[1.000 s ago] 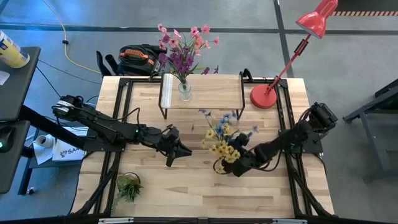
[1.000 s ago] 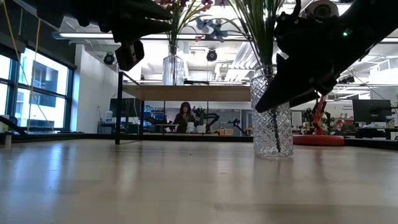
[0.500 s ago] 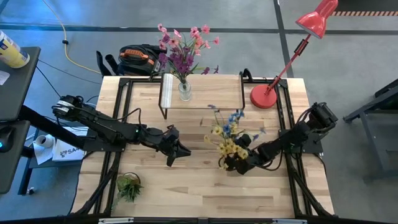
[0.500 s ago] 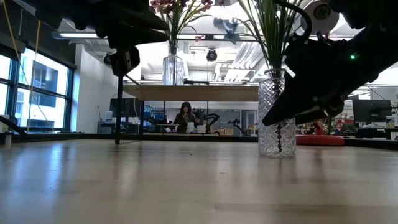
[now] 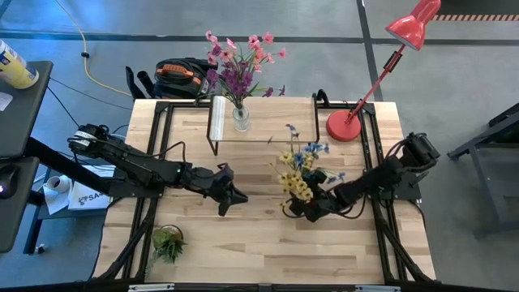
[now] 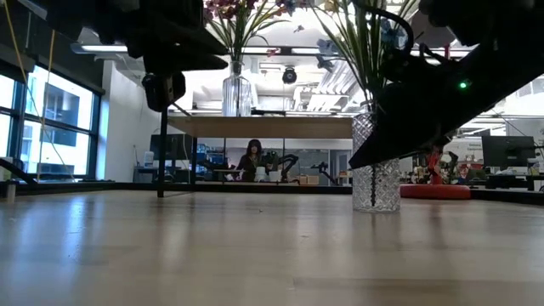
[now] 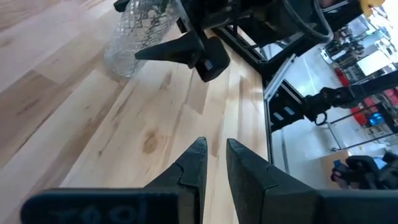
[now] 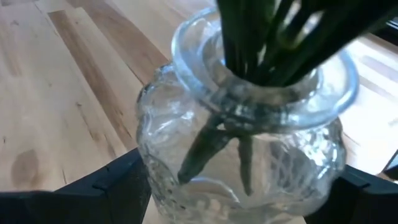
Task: Pick and place flowers into a vace then onto a shelf
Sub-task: Put the transparent vase on the shelf
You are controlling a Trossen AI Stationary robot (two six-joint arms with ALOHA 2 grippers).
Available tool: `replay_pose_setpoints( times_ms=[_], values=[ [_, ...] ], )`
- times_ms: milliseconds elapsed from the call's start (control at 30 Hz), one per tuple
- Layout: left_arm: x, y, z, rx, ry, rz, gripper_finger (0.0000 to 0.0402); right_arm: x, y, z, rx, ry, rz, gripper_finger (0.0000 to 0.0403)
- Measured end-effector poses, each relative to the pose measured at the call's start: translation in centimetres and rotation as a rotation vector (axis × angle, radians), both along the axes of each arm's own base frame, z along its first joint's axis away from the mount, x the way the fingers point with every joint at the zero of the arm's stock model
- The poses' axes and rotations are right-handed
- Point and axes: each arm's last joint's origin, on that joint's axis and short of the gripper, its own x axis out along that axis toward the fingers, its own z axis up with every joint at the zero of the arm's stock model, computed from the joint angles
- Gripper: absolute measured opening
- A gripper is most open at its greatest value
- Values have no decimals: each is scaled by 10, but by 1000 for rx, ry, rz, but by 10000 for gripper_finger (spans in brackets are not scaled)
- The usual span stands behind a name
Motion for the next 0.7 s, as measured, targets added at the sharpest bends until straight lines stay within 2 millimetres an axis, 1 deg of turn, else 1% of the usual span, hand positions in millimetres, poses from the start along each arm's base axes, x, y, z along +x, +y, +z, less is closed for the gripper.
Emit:
replay_pose_setpoints(
  times_ms=[267,367,567,700],
  values=[
    [-1,0,-1,5,14,4,95,7,-7,2,4,-9,19,315],
    [-1,0,-1,5,14,4,95,8,-8,3,6,-14,14,297],
    [-1,0,-1,5,15,3,95,9,-8,4,6,-35,6,244],
    [-1,0,-1,5,15,3,95,9,-7,4,10,-44,5,244]
  ],
)
